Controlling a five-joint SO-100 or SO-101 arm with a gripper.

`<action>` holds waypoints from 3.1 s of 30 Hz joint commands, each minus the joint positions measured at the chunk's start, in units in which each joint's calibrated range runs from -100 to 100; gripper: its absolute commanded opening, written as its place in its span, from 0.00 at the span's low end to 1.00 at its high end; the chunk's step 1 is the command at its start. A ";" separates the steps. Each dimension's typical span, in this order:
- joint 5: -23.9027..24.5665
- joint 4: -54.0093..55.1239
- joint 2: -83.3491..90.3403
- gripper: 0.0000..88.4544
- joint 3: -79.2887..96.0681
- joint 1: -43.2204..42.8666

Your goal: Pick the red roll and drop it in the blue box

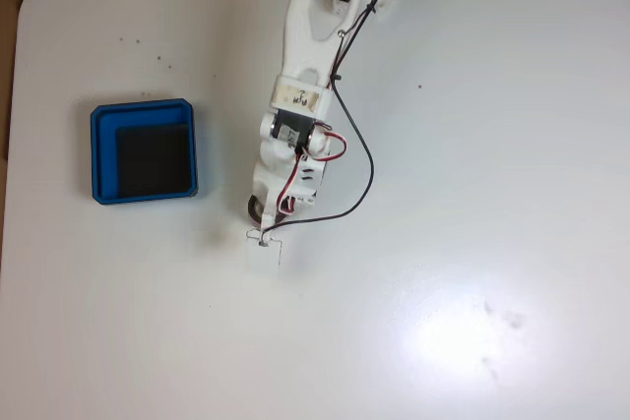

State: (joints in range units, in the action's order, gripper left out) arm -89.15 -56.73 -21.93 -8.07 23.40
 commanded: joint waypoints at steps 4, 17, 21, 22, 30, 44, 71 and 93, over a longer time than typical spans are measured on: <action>0.19 -0.45 5.88 0.01 -2.53 0.88; 0.19 -0.53 13.74 0.01 -2.71 9.28; 0.01 -0.53 14.32 0.01 -2.98 13.58; -0.25 -0.45 14.32 0.01 -3.07 14.55; -0.34 0.13 14.24 0.01 -3.07 22.47; -0.34 0.21 13.57 0.01 -3.07 32.53; -0.25 6.15 6.63 0.01 -4.42 32.43; 0.27 12.59 0.94 0.01 -3.88 32.63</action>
State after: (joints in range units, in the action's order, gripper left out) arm -89.15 -45.40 -21.93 -8.52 55.47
